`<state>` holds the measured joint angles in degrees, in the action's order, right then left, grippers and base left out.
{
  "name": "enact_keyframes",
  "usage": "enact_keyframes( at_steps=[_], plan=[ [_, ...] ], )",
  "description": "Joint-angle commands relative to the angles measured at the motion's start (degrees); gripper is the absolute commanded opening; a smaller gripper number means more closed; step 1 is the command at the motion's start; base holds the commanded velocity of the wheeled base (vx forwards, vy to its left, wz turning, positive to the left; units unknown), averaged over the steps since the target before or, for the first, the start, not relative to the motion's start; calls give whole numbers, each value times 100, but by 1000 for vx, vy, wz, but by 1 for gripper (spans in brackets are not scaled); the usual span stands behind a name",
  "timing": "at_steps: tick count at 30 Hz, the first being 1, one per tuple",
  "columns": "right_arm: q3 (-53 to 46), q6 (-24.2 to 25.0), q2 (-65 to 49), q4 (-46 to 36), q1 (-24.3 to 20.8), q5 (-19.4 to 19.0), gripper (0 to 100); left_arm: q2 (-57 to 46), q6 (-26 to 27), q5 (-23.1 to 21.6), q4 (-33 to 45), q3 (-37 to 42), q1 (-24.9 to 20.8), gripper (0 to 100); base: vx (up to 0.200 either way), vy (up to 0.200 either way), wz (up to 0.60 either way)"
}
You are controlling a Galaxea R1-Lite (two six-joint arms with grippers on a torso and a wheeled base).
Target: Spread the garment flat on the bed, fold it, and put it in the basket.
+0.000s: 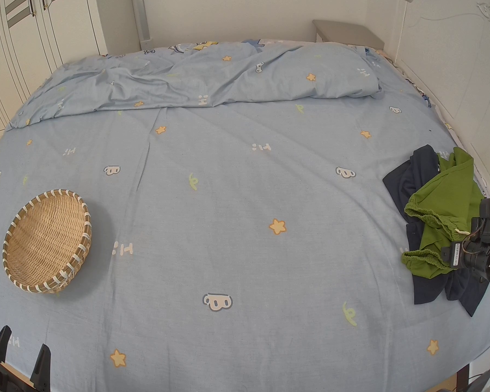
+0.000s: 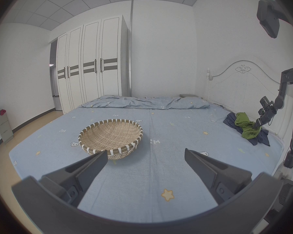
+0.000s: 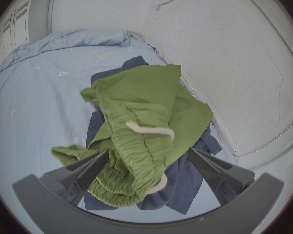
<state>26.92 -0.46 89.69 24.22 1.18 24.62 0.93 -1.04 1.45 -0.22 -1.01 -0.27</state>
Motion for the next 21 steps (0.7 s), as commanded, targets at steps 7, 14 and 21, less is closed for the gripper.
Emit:
enact_keyframes(
  at_steps=[7, 14, 21],
  plan=[
    [156, 73, -74, 39, 49, -10, 100, -93, -2, 4, -4, 92, 0, 100, 0, 0, 0],
    [226, 99, 84, 74, 172, -10, 100, -93, -2, 4, -4, 92, 0, 100, 0, 0, 0],
    [270, 117, 277, 74, 207, -2, 100, -93, -2, 4, -4, 92, 0, 100, 0, 0, 0]
  ],
)
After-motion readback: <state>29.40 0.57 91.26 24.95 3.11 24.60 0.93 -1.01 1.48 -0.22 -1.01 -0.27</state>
